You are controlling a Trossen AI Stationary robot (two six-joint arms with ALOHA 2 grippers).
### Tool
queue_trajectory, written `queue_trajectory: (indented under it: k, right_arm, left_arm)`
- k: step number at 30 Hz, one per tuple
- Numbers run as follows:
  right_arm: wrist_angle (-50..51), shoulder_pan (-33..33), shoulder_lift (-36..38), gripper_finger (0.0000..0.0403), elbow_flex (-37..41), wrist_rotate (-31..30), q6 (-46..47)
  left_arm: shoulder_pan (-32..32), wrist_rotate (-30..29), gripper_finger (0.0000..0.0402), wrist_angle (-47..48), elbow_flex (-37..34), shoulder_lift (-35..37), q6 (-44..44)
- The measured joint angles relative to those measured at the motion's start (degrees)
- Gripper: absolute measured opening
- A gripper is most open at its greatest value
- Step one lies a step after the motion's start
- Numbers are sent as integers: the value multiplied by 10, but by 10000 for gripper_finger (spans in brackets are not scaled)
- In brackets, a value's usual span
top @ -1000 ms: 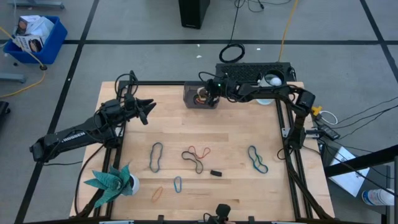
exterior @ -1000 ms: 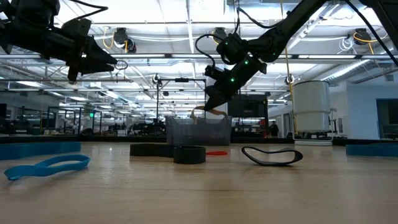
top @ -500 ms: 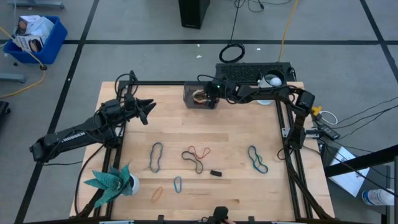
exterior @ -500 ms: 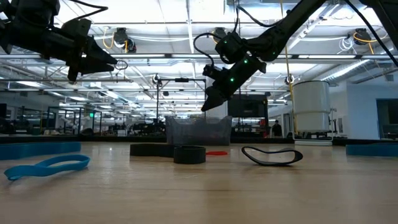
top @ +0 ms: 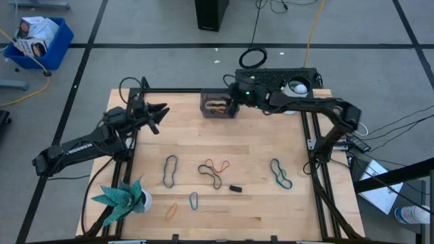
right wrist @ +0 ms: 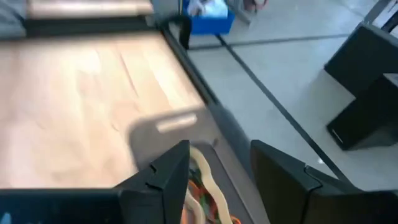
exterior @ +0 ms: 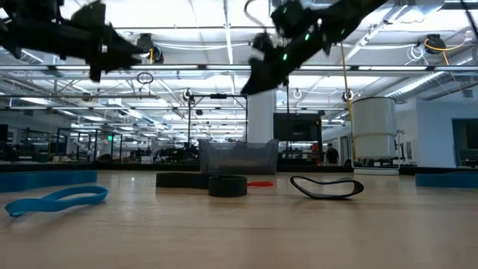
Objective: Pick and place rubber bands into bin
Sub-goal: Put the top left blue rubber band into the black bin
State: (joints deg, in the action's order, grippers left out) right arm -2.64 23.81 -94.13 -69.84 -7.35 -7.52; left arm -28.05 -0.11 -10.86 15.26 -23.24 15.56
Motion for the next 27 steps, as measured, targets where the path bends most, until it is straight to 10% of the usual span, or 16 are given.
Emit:
queue_trajectory:
  k: [14, 27]
  right_arm:
    - [116, -71, 282, 161, 91, 91, 7]
    - [-114, -55, 452, 160, 320, 73, 99]
  left_arm:
    - [1, 64, 150, 86, 138, -66, -67]
    - [62, 58, 149, 637, 433, -299, -165]
